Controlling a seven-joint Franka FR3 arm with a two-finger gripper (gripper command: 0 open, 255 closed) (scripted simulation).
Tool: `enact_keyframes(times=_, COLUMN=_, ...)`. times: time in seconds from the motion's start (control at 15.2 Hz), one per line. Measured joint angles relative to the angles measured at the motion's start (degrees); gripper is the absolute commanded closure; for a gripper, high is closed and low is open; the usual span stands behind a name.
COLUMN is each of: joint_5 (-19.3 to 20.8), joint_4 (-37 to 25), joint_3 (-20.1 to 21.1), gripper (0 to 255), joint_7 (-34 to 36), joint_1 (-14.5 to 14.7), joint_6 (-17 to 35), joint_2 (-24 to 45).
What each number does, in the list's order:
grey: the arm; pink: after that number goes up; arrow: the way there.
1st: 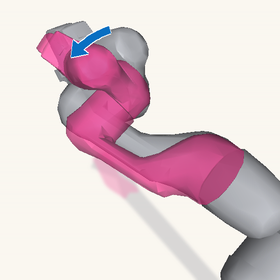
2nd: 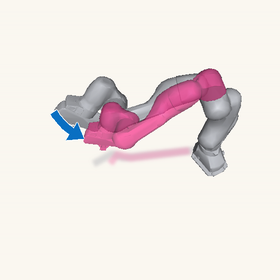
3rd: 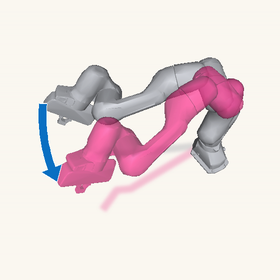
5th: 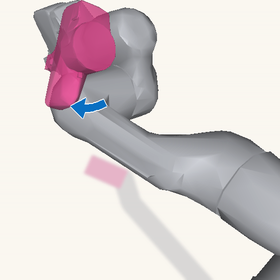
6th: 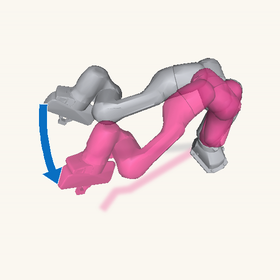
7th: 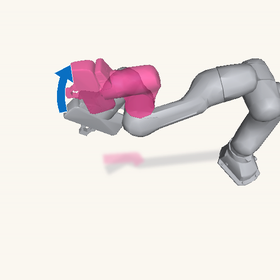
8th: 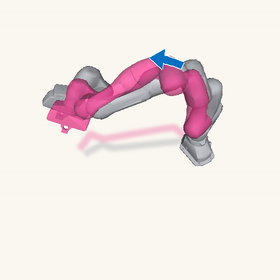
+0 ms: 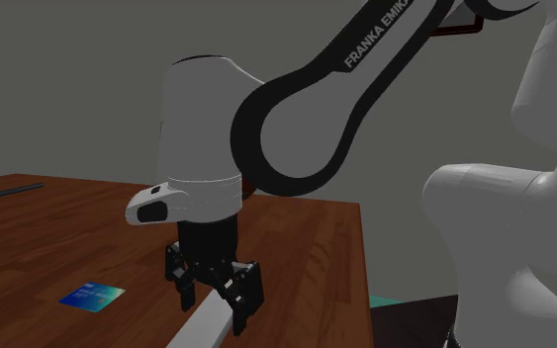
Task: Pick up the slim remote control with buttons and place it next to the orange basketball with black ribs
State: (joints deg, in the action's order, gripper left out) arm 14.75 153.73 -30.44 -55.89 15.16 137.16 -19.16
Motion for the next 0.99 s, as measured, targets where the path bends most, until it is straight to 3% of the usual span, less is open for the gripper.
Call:
enact_keyframes(times=0.33, joint_5=-0.01, joint_4=0.13, joint_3=-0.09, gripper=0, joint_7=-0.06, joint_1=0.01, joint_6=0.35, joint_2=0.19)
enact_keyframes(times=0.4, joint_5=-0.01, joint_4=0.13, joint_3=-0.09, gripper=255, joint_7=-0.06, joint_1=0.01, joint_6=0.35, joint_2=0.19)
enact_keyframes(times=0.99, joint_5=0.06, joint_4=0.13, joint_3=-0.07, gripper=255, joint_7=-0.11, joint_1=-0.02, joint_6=0.41, joint_2=0.09)
